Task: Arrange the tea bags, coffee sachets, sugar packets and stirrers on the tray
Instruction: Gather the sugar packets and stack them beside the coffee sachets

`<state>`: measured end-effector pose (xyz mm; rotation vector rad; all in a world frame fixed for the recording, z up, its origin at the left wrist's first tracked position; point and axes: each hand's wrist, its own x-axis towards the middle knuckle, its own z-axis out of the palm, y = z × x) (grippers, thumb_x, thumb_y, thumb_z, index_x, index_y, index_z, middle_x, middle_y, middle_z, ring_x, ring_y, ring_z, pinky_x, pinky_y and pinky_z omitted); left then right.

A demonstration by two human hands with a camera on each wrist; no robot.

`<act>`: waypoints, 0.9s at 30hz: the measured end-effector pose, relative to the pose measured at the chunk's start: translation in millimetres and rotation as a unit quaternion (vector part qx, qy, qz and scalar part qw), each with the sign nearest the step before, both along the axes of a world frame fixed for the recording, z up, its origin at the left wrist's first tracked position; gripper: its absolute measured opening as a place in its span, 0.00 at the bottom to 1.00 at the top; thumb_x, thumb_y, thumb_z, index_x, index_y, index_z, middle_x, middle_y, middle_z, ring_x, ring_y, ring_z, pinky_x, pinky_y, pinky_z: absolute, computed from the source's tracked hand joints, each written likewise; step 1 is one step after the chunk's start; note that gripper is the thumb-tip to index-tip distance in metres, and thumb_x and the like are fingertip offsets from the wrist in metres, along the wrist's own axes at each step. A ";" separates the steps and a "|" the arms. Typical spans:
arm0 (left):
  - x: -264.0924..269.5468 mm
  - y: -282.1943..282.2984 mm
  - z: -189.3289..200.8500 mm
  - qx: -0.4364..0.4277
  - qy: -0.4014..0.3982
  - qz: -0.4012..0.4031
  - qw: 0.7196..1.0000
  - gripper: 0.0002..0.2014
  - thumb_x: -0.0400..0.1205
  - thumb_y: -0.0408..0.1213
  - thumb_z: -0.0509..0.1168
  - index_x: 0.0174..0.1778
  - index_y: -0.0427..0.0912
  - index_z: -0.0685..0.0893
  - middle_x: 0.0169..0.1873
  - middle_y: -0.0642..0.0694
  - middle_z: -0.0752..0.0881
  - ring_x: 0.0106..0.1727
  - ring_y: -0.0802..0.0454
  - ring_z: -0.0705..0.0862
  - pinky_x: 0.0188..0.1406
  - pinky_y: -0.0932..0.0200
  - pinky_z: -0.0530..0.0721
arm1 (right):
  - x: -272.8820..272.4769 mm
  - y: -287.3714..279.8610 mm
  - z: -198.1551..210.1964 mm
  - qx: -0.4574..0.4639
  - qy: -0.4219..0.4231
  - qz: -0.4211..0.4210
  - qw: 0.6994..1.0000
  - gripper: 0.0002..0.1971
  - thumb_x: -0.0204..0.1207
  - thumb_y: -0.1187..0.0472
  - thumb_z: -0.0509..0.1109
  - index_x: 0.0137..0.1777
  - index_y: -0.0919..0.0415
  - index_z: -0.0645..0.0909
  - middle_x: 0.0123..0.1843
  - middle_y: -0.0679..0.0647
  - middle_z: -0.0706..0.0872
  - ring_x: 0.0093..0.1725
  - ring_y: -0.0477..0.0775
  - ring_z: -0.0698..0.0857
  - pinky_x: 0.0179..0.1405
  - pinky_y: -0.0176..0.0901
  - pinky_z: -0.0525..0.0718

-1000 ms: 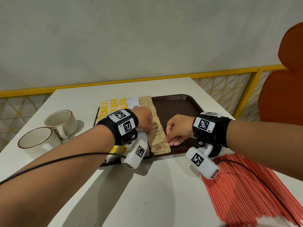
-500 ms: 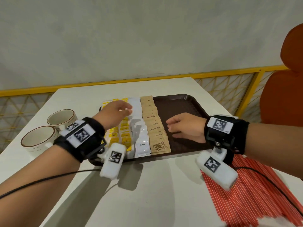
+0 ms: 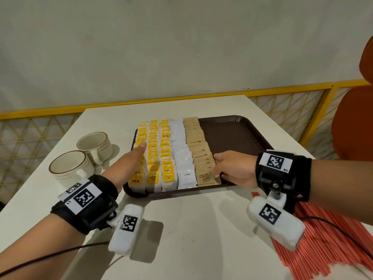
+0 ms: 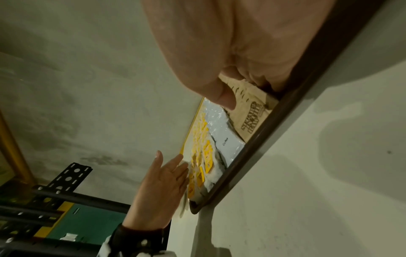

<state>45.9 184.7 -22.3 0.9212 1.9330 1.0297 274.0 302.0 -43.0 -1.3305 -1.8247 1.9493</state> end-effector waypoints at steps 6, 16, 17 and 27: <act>4.5 1.4 1.8 -0.007 0.000 -0.018 1.000 0.30 0.85 0.60 0.46 0.82 0.52 0.58 0.82 0.49 0.61 0.81 0.48 0.61 0.77 0.51 0.58 | -6.7 10.1 -3.3 0.049 -0.067 0.034 0.996 0.20 0.69 0.70 0.67 0.63 0.66 0.81 0.64 0.57 0.86 0.67 0.59 0.82 0.74 0.55 0.74; 4.0 2.7 6.8 -0.020 -0.016 -0.018 1.000 0.30 0.85 0.59 0.48 0.82 0.53 0.57 0.82 0.52 0.58 0.82 0.49 0.58 0.78 0.54 0.55 | -3.4 18.4 2.3 0.069 -0.091 0.075 0.991 0.26 0.72 0.68 0.66 0.67 0.84 0.70 0.68 0.83 0.71 0.70 0.83 0.70 0.71 0.70 0.72; 4.2 2.5 7.3 -0.021 -0.016 -0.020 0.999 0.30 0.85 0.59 0.47 0.82 0.53 0.57 0.82 0.52 0.58 0.82 0.49 0.58 0.78 0.54 0.54 | -3.9 19.8 2.8 0.074 -0.085 0.075 0.991 0.26 0.71 0.68 0.66 0.67 0.83 0.70 0.68 0.83 0.72 0.70 0.82 0.70 0.71 0.66 0.74; -1.3 13.9 10.3 -0.024 0.016 -0.050 0.998 0.29 0.86 0.58 0.47 0.83 0.53 0.57 0.83 0.52 0.55 0.83 0.50 0.56 0.78 0.51 0.56 | -10.6 38.9 7.0 0.077 -0.082 0.056 0.992 0.31 0.66 0.65 0.66 0.67 0.83 0.69 0.47 0.62 0.75 0.48 0.60 0.73 0.53 0.52 0.74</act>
